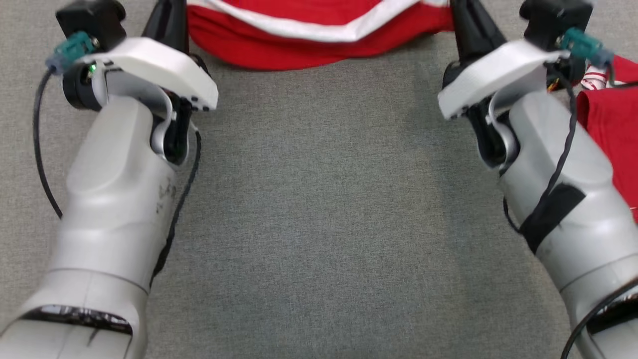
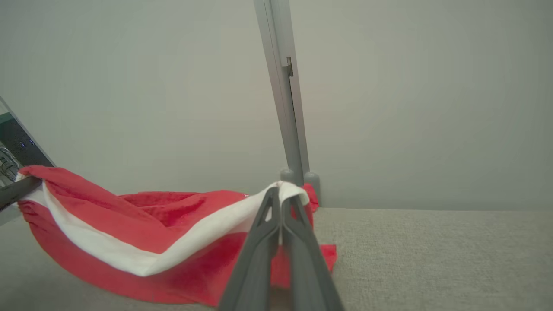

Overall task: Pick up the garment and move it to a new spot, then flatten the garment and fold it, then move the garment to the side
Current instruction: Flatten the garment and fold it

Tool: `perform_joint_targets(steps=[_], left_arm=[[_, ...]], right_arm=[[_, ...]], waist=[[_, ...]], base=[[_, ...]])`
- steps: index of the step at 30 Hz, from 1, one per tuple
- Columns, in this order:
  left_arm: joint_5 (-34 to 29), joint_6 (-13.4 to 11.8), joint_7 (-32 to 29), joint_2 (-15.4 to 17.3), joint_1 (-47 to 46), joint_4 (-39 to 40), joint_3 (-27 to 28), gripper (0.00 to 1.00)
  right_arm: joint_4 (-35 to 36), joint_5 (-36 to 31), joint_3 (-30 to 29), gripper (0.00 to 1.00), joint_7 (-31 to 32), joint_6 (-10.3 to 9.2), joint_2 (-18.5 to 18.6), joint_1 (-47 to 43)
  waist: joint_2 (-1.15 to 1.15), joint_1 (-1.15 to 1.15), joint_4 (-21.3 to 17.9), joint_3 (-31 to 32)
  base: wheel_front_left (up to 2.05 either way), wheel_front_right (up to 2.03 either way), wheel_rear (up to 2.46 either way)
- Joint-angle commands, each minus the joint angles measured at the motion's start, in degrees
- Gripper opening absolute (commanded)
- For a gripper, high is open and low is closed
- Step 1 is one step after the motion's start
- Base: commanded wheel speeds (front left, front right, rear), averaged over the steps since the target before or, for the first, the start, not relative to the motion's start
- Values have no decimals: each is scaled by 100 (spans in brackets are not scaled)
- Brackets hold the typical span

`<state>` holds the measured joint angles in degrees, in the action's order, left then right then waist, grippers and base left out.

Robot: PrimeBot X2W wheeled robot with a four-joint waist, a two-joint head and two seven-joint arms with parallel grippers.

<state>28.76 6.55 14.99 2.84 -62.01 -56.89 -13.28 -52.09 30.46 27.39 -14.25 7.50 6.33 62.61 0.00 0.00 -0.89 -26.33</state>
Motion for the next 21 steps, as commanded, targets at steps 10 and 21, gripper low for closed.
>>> perform_joint_targets(steps=[10,21], left_arm=[[28,-121,17,18,2205,1558,-97,0],[-492,-352,17,24,5213,3968,-144,0]], right_arm=[[1916,49,-239,0,-96,-2,474,-2447],[4605,-770,-1283,0,49,-2,855,-5916]], waist=[[0,0,-70,479],[0,0,50,1428]], base=[[0,0,0],[0,0,0]])
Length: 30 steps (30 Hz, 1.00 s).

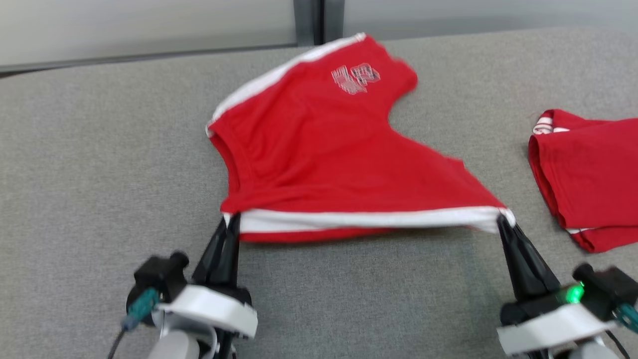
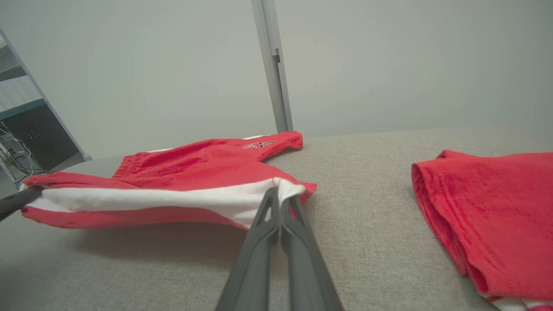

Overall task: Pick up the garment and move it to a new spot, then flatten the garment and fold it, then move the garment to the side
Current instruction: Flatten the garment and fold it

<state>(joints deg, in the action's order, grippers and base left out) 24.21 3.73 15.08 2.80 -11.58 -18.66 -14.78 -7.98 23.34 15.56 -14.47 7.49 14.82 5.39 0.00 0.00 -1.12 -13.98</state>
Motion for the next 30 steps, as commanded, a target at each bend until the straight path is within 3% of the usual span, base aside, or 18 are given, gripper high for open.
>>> perform_joint_targets(steps=[1,6,13,21,30], left_arm=[[-42,-155,-25,40,370,350,14,0],[23,-612,-391,161,1324,1507,154,0],[12,-897,-863,220,1802,2501,76,0],[322,-717,-1243,176,1256,2443,-37,0],[725,-356,-1426,153,-265,1546,70,0]], right_arm=[[468,-113,-208,0,176,-1,-19,-436],[1665,-399,-734,0,886,-2,-115,-1504],[2455,-477,-1101,0,1434,-6,-140,-1977],[2300,-319,-1167,0,1505,-6,-41,-1401],[1166,-21,-702,0,1556,-6,470,837]], waist=[[0,0,81,251],[0,0,84,558],[0,0,136,582],[0,0,250,107],[0,0,522,-1052]], base=[[0,0,0],[0,0,0],[0,0,0],[0,0,0],[0,0,0]])
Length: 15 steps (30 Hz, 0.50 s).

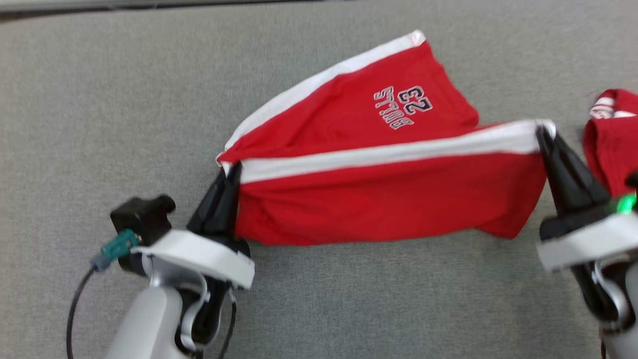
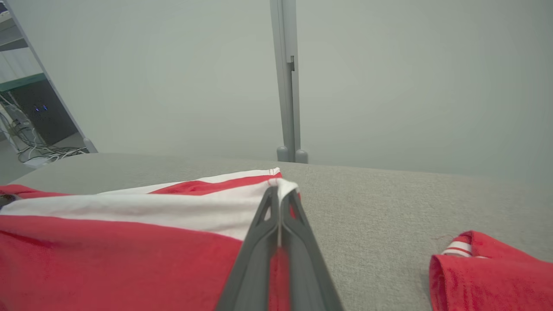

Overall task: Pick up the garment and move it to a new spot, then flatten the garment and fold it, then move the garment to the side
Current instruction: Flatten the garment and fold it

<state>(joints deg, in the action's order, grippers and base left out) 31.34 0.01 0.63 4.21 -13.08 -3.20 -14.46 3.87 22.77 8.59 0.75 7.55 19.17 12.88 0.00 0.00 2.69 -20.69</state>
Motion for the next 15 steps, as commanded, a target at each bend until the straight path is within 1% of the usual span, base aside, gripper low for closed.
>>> perform_joint_targets(steps=[1,3,9,15], left_arm=[[39,51,59,5,-259,-116,52,0],[30,96,125,3,-559,-310,87,0],[216,263,285,-42,-1345,-961,28,0],[351,358,453,-88,-1943,-1623,-160,0]], right_arm=[[-207,63,105,0,17,-12,94,397],[-609,165,328,0,34,-12,182,1025],[-1939,501,849,0,-113,-12,338,2567],[-3021,766,1461,0,-412,-12,345,3585]], waist=[[0,0,156,-485],[0,0,201,-688],[0,0,463,-984],[0,0,638,-1110]], base=[[0,0,0],[0,0,0],[0,0,0],[0,0,0]])
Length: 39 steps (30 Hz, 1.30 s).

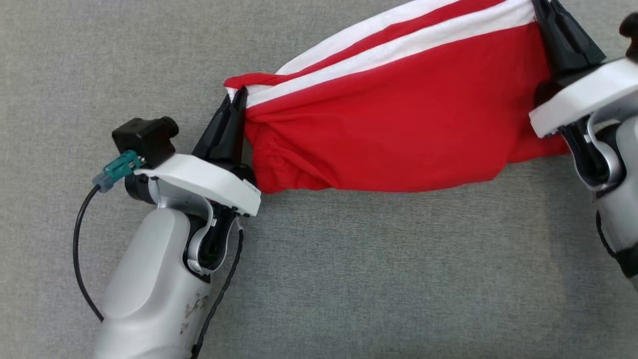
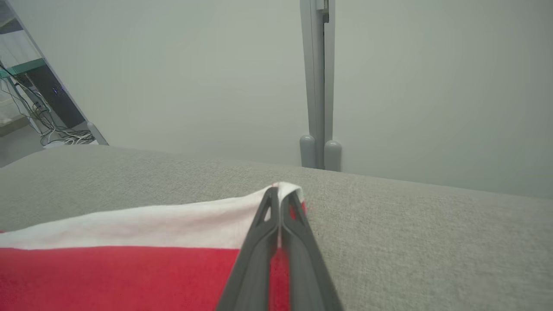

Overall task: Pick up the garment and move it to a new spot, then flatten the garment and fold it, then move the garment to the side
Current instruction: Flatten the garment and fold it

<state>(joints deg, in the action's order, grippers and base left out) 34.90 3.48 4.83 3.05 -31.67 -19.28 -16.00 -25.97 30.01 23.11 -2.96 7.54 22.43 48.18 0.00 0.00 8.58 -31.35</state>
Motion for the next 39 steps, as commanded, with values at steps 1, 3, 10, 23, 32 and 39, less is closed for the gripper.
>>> perform_joint_targets(steps=[1,3,10,23,32,39], left_arm=[[-14,12,64,24,-175,-104,-44,0],[39,27,136,17,-325,-266,-104,0],[200,85,282,5,-651,-740,-350,44],[-772,-824,1036,142,-22,-223,-117,100],[-1661,-1005,1031,129,1032,1248,564,100],[-1933,-822,1032,253,1575,1256,682,100]], right_arm=[[-181,87,95,0,-97,-11,24,203],[-471,168,265,0,-226,-11,53,468],[-1257,429,858,11,-495,-10,12,1022],[-635,-478,363,100,-1225,-10,-89,76],[1037,-1301,-874,100,-1225,-8,-491,-1721],[1624,-1521,-1279,100,-1226,-8,-768,-2939]], waist=[[0,0,70,-64],[0,0,113,-95],[0,0,194,-136],[0,0,-141,368],[0,0,-511,838],[0,0,-758,1195]], base=[[0,0,0],[0,0,0],[0,0,0],[0,0,0],[0,0,0],[0,0,0]])
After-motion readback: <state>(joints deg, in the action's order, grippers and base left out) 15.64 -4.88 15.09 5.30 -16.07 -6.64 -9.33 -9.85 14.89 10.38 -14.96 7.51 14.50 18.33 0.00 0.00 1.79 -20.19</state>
